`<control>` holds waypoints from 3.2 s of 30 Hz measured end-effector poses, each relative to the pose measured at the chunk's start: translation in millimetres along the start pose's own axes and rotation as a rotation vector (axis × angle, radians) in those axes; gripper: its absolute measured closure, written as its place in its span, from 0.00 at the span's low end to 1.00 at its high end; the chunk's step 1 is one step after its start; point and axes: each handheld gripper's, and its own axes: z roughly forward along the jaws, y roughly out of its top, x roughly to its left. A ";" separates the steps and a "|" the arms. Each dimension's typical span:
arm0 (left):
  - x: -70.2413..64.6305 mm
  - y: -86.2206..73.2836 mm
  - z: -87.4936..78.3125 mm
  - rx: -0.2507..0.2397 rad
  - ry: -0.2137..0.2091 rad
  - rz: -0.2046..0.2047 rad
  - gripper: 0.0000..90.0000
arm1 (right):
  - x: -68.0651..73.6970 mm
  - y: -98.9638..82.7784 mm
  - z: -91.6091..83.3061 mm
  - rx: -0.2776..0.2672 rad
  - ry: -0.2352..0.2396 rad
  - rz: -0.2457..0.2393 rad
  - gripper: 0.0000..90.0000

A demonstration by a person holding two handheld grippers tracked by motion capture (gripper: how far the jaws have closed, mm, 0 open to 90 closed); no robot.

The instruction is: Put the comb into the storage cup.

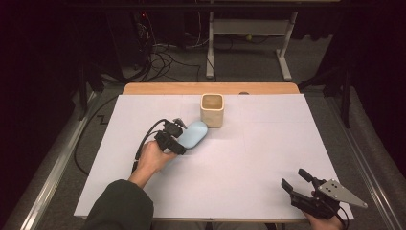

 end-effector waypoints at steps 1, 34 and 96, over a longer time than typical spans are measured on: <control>0.0 0.1 1.1 0.004 -0.001 0.001 0.55 | -0.1 0.0 0.1 0.000 0.000 -0.001 0.29; 0.8 1.4 11.7 0.066 -0.001 0.014 0.76 | 0.6 -0.3 1.0 0.007 0.004 -0.003 0.29; -11.8 -25.8 -23.3 -0.131 -0.095 0.097 0.78 | 1.0 -0.5 1.5 0.011 0.003 -0.010 0.29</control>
